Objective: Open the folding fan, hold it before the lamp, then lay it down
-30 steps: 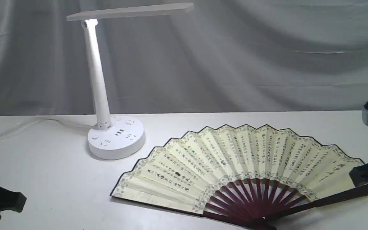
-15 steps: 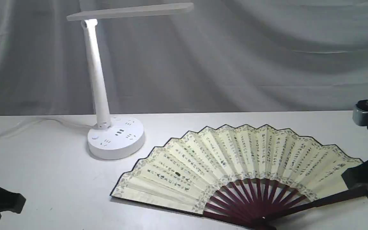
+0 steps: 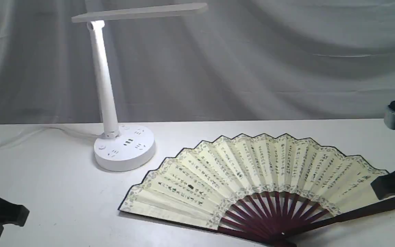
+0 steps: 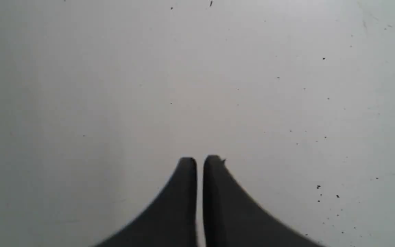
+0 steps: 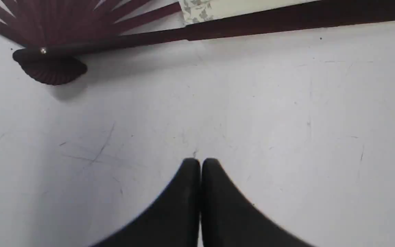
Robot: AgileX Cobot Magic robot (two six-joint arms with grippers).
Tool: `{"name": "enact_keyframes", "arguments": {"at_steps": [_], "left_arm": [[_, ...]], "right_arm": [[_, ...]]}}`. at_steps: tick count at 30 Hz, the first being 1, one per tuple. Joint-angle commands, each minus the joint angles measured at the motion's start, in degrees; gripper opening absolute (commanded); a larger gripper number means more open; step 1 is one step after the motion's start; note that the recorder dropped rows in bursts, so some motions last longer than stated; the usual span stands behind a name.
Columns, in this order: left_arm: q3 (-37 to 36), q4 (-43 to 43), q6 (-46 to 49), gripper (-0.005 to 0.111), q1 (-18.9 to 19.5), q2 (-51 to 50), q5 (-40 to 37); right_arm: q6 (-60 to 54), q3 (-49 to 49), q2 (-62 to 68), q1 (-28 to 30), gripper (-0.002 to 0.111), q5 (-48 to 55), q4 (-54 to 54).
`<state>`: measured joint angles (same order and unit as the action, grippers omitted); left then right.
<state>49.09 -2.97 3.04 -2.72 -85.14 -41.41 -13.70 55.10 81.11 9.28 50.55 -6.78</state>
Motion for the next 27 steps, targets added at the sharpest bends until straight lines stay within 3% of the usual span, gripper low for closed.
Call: {"name": "enact_keyframes", "arguments": {"at_steps": [1,9,13,27], "left_arm": [[-0.1,-1.1,0.4,0.000,-0.2,1.2,0.2],[-0.1,-1.1,0.4,0.000,-0.2,9.2,0.3],[-0.1,-1.1,0.4,0.000,-0.2,14.7,0.3],[-0.2,-1.0,0.4,0.000,-0.2,27.8,-2.6]], "right_arm": [[-1.3,0.1,-1.7,-0.1,0.000,1.5,-1.2],[0.7,0.1,-9.2,-0.1,0.000,1.8,1.0],[7.5,0.1,-13.3,-0.1,0.000,1.8,8.5],[6.8,-1.3,-19.2,-0.1,0.000,4.2,7.5]]}}
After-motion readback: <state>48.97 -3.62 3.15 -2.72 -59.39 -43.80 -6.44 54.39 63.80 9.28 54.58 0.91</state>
